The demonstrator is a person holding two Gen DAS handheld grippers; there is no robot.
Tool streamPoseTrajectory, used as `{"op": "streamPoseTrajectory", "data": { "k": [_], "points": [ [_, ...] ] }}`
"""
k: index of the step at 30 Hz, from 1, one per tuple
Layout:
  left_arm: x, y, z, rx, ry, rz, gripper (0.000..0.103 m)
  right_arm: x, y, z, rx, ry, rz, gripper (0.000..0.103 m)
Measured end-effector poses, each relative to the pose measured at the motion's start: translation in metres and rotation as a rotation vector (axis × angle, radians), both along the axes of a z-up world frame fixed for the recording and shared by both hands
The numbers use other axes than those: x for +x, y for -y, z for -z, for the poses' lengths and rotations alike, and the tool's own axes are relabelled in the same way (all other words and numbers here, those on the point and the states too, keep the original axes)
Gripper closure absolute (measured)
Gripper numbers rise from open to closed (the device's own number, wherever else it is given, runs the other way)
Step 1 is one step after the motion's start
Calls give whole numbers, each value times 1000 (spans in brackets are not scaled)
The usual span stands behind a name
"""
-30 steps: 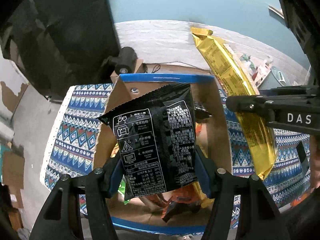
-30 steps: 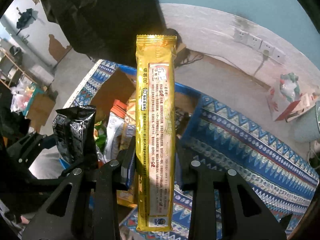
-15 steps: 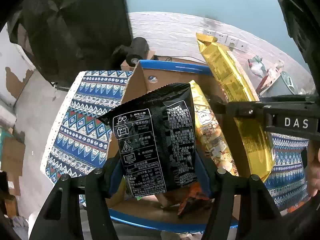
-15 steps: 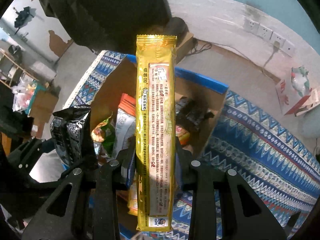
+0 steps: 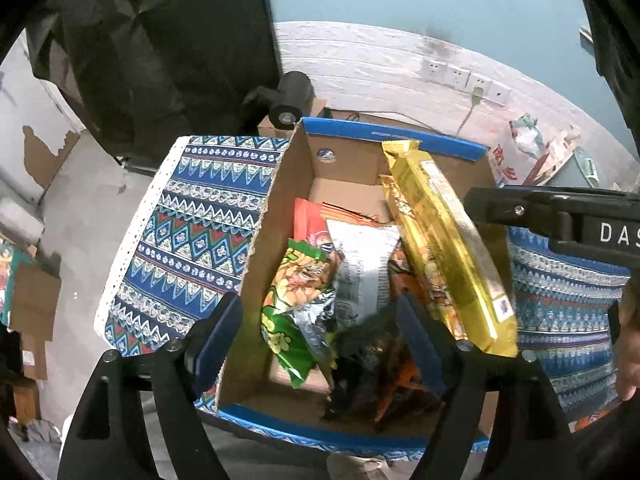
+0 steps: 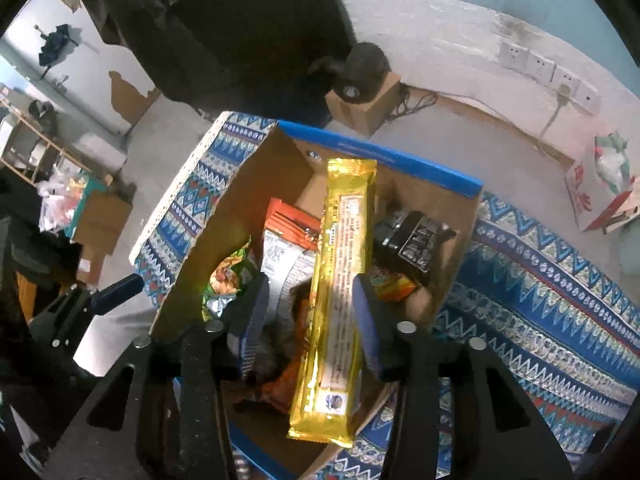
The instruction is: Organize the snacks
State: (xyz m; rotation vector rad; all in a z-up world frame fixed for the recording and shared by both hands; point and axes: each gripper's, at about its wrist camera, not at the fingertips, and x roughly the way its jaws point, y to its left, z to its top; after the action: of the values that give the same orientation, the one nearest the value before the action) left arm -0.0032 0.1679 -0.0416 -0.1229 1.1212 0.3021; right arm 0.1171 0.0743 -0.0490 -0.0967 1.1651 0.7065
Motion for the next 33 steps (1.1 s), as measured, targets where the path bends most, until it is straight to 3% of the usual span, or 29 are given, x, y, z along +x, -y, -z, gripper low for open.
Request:
{"op": "streamPoseTrajectory", "data": {
  "k": [6, 12, 23, 33],
  "points": [
    [-6, 13, -15, 10, 26, 29, 19, -8, 21, -14, -3, 44, 27, 42],
    [-9, 21, -24, 30, 35, 47, 16, -23, 48, -27, -58, 143, 33, 33],
    [-15, 41, -47, 28, 71, 72, 14, -47, 82, -42, -113, 278, 40, 30],
    [-19, 58, -60, 74, 97, 99, 12, -63, 97, -54, -107, 342, 36, 30]
  ]
}}
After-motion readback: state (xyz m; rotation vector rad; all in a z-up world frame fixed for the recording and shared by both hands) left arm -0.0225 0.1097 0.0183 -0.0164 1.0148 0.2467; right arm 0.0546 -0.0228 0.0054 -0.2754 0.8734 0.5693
